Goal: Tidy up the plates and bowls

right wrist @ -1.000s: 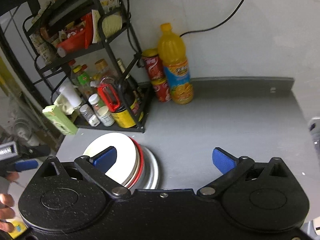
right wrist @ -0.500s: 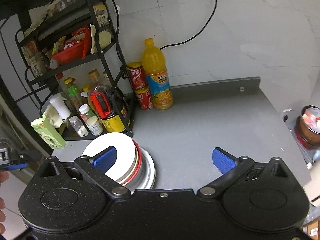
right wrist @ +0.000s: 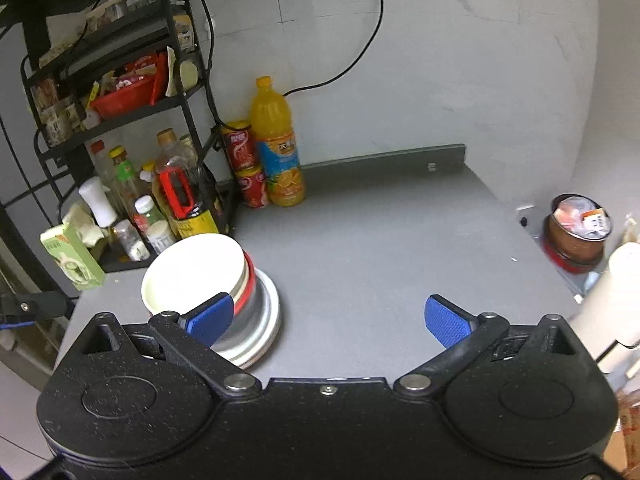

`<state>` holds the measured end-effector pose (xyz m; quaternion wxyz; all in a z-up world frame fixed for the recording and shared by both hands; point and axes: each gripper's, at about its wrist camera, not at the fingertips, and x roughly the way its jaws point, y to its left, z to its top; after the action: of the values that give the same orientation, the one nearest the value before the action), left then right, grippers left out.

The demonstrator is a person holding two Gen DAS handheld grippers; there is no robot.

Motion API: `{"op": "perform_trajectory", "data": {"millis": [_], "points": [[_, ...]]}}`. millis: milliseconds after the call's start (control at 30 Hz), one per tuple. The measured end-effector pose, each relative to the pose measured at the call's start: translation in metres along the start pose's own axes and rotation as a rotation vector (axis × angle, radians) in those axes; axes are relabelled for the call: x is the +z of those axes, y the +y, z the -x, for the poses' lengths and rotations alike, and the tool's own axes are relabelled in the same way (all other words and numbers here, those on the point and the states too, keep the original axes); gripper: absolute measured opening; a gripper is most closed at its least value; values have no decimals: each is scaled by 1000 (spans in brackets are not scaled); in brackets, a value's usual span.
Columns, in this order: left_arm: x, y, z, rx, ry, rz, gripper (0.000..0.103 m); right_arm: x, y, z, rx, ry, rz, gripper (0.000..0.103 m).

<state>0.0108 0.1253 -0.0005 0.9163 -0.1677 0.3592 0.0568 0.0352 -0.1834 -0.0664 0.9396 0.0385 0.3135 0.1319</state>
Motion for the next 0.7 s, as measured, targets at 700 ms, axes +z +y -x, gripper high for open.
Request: {"op": "perform_trajectory", "data": {"millis": [700], "points": [[-53, 13, 35, -7, 1, -158, 102, -47, 11, 55, -32, -43, -20, 103]]}}
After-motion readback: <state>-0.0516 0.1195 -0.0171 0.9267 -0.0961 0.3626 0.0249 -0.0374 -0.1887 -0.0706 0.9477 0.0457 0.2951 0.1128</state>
